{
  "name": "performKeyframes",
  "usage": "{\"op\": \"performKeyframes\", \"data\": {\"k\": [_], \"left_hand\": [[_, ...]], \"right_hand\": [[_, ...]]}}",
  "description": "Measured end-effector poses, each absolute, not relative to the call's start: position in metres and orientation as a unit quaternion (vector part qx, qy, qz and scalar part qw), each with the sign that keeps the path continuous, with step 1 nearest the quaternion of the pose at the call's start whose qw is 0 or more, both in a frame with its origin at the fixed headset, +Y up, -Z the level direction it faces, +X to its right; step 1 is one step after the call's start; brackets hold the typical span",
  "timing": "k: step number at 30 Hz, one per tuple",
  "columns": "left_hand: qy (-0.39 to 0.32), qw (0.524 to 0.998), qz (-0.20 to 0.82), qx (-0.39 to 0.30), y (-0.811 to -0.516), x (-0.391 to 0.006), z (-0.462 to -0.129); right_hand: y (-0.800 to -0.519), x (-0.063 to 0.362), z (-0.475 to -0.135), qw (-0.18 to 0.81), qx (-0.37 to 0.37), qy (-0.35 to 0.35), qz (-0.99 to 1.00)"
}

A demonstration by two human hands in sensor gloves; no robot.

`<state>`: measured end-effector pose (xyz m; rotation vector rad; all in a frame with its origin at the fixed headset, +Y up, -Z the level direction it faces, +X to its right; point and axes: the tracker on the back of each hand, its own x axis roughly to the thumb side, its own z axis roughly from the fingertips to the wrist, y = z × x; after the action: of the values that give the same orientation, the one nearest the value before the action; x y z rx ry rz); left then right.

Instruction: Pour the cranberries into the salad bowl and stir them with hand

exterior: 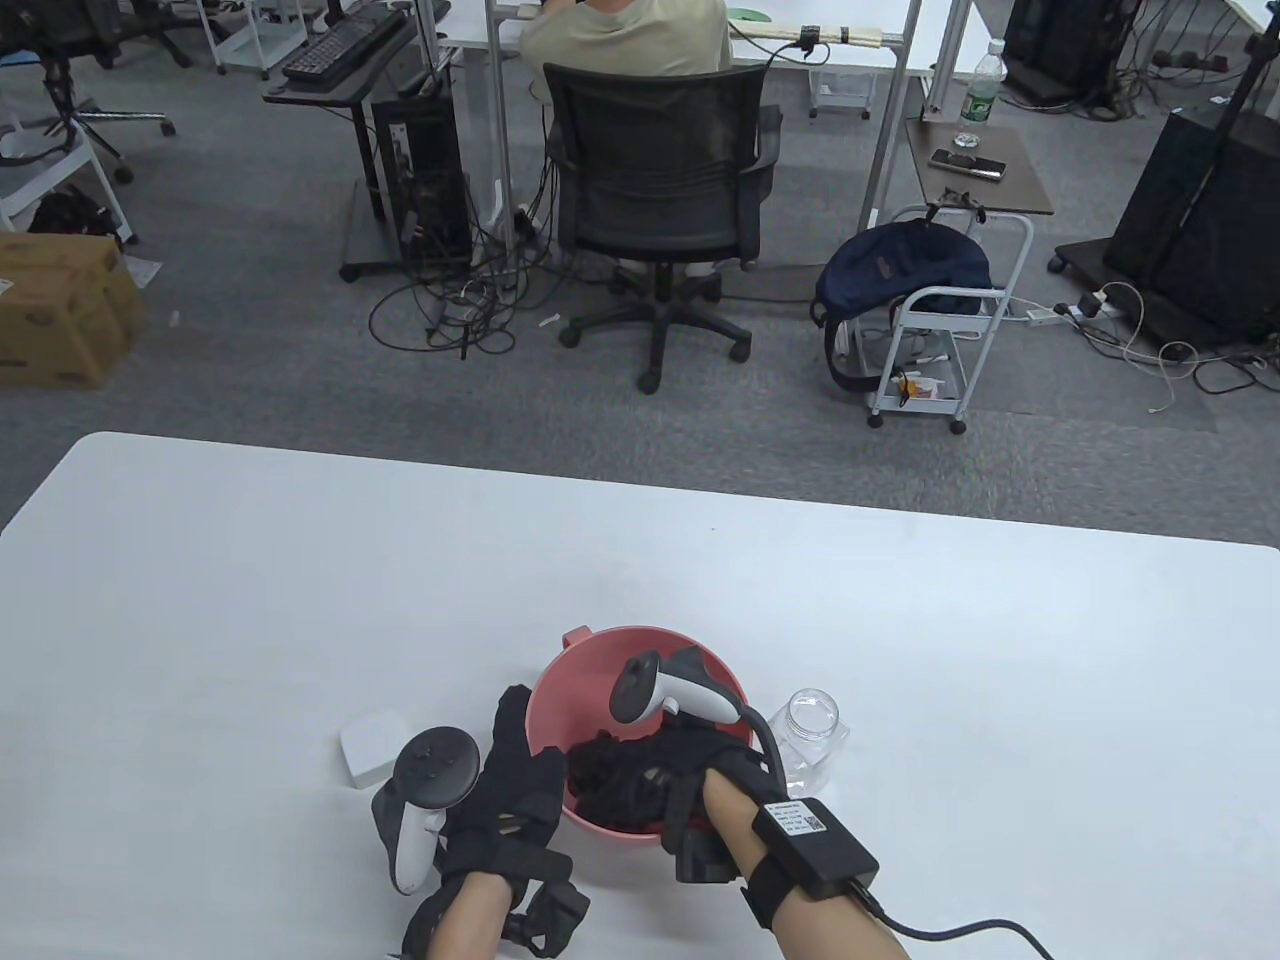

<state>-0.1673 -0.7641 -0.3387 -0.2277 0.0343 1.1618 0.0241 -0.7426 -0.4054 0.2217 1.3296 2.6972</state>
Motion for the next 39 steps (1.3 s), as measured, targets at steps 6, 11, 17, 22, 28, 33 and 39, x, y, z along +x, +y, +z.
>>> {"op": "performKeyframes", "data": {"k": [6, 11, 17, 22, 28, 33, 39], "left_hand": [[0.015, 0.831, 0.546, -0.106, -0.7642, -0.1671, -0.3386], [0.014, 0.831, 0.547, -0.106, -0.7645, -0.1669, -0.3385], [0.015, 0.830, 0.548, -0.107, -0.7647, -0.1668, -0.3383], [0.016, 0.828, 0.549, -0.110, -0.7647, -0.1671, -0.3385], [0.019, 0.825, 0.552, -0.114, -0.7647, -0.1675, -0.3392], [0.019, 0.825, 0.553, -0.115, -0.7647, -0.1677, -0.3395], [0.019, 0.825, 0.553, -0.115, -0.7645, -0.1677, -0.3397]], "right_hand": [[-0.7424, 0.0242, -0.4042, 0.055, 0.069, 0.443, 0.892], [-0.7428, 0.0241, -0.4031, 0.044, 0.060, 0.448, 0.891], [-0.7425, 0.0240, -0.4027, 0.045, 0.053, 0.448, 0.891], [-0.7410, 0.0243, -0.4038, 0.059, 0.047, 0.447, 0.891], [-0.7394, 0.0265, -0.4070, 0.089, 0.035, 0.450, 0.888], [-0.7399, 0.0272, -0.4082, 0.097, 0.035, 0.449, 0.888], [-0.7390, 0.0285, -0.4076, 0.101, 0.026, 0.446, 0.889]]}}
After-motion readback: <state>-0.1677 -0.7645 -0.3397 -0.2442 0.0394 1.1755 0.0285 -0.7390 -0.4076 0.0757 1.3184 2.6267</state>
